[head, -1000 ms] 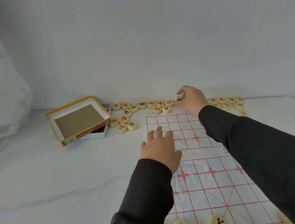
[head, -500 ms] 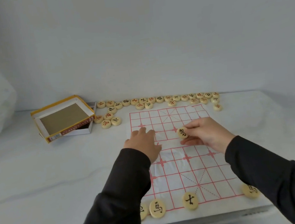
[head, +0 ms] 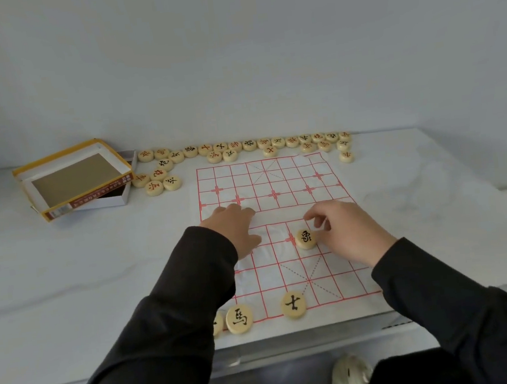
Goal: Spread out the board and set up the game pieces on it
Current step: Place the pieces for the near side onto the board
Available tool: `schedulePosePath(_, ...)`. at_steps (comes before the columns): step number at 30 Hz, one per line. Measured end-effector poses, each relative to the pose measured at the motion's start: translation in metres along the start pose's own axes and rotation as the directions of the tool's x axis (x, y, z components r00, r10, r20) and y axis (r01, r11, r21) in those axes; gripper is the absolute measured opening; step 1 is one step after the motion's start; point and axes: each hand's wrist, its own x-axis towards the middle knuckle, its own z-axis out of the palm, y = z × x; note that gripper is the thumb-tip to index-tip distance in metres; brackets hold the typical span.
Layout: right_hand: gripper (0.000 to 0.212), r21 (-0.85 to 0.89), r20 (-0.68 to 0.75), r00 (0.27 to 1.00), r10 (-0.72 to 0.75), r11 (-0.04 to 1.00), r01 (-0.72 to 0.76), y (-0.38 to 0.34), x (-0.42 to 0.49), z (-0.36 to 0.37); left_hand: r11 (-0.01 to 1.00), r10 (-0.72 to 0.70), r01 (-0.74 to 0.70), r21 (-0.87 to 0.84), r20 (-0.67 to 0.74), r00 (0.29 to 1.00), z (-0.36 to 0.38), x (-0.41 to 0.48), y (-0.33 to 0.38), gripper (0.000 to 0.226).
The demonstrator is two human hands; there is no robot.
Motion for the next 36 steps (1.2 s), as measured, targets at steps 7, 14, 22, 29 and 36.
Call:
schedulePosePath(7, 0.051, -0.156, 0.098, 0.991, -0.086, 0.983, 0.101, -0.004, 0.001, 0.004, 0.999, -0.032, 0.032, 0.027, 0.012, 0.999, -0.001, -0.003, -0.004, 0.059)
schedulePosePath(14, 0.041, -0.135, 0.083, 0.989, -0.125, 0.982, 0.135, -0.013, -0.003, 0.006, 0.996, -0.035, 0.032, 0.08, 0.037, 0.999, 0.002, -0.002, -0.006, 0.062)
schedulePosePath(22, 0.038, 0.143, 0.183, 0.916, -0.358, 0.931, 0.335, -0.047, -0.034, 0.001, 0.986, -0.074, 0.064, 0.151, 0.06, 0.995, -0.006, -0.005, -0.019, 0.081)
schedulePosePath(29, 0.033, 0.118, 0.358, 0.814, -0.457, 0.887, 0.446, -0.058, -0.052, 0.019, 0.988, -0.084, 0.073, 0.139, 0.082, 0.993, -0.009, -0.008, -0.022, 0.083)
schedulePosePath(36, 0.022, 0.019, 0.375, 0.8, -0.468, 0.867, 0.498, -0.056, -0.051, 0.022, 0.988, -0.085, 0.071, 0.139, 0.091, 0.992, -0.006, -0.006, -0.02, 0.081)
